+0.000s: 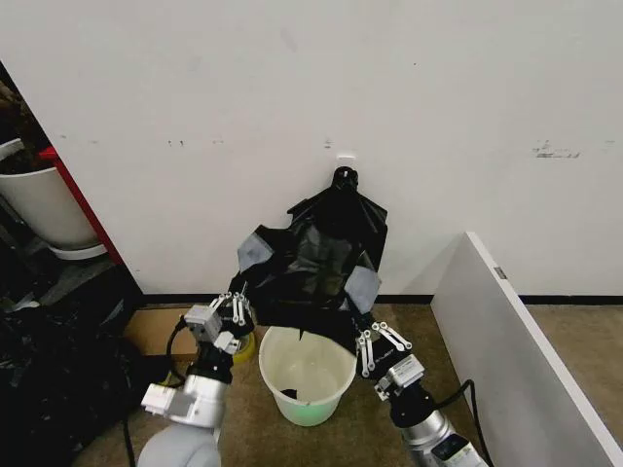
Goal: Place the garbage bag over the trash bin.
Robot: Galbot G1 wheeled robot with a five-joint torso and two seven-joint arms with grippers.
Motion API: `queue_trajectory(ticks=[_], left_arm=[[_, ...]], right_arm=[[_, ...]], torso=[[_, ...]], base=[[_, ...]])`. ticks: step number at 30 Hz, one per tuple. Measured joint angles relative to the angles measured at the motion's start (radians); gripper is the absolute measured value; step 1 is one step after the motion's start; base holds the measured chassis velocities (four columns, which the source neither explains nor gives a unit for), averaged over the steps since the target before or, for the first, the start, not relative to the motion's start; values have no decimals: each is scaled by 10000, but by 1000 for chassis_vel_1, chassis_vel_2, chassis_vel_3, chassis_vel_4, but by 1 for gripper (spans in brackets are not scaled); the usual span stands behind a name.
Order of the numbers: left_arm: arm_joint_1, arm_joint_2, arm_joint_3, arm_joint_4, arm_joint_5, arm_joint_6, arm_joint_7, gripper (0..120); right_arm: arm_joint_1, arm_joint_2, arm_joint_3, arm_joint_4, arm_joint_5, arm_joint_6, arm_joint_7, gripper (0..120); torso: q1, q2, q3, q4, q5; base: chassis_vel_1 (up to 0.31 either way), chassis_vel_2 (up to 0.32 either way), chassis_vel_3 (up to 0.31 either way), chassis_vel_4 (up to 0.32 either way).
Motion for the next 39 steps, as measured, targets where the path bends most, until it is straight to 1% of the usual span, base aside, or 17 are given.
queue_trajectory(ticks=[3, 7, 12, 19, 24, 27, 29, 33, 36, 39], left_arm=[[57, -179, 81, 588, 99, -316, -20, 0], [-238, -404, 247, 1558, 71, -806, 10, 0], [-456, -526, 346, 1891, -148, -980, 137, 0], [-712, -571, 510, 1872, -1026, -1076, 678, 0], [-822, -644, 570, 2050, -1254, -1072, 865, 0], [-1038, -849, 639, 2424, -1549, -1069, 1031, 0], [-1263, -1103, 678, 2821, -1729, -1082, 1222, 0], [-1388, -1336, 699, 3179, -2005, -1082, 1630, 0], [-1390, -1354, 703, 3290, -2044, -1046, 1927, 0], [-1326, -1180, 706, 3358, -1998, -912, 2152, 0]], right_arm=[[180, 208, -163, -630, 34, -14, -11, 0], [415, 470, -261, -1311, 420, 4, -73, 0], [610, 566, -116, -1470, 523, -36, -136, 0], [714, 674, -108, -1631, 966, -91, -333, 0], [788, 813, -173, -1934, 1096, -43, -464, 0], [960, 944, -152, -2338, 1136, 14, -595, 0], [1119, 1005, -20, -2631, 1125, 18, -709, 0], [1222, 978, 161, -2794, 1021, 7, -755, 0], [1228, 883, 286, -2794, 890, -44, -755, 0], [1197, 690, 478, -2667, 707, -212, -755, 0]], torso=[[1, 0, 1, -1, -1], [2, -1, 2, -3, -2], [2, -3, 2, -1, -2], [2, -3, 2, -2, -2], [2, -3, 1, -2, -3], [2, -3, 1, -2, -1], [2, -3, 1, -2, -2], [2, -3, 1, -2, -2], [2, -2, 1, -2, -2], [2, -2, 1, -2, -2]], base=[[0, 0, 0, 0], [0, 0, 0, 0], [0, 0, 0, 0], [0, 0, 0, 0], [0, 0, 0, 0], [0, 0, 0, 0], [0, 0, 0, 0], [0, 0, 0, 0], [0, 0, 0, 0], [0, 0, 0, 0]])
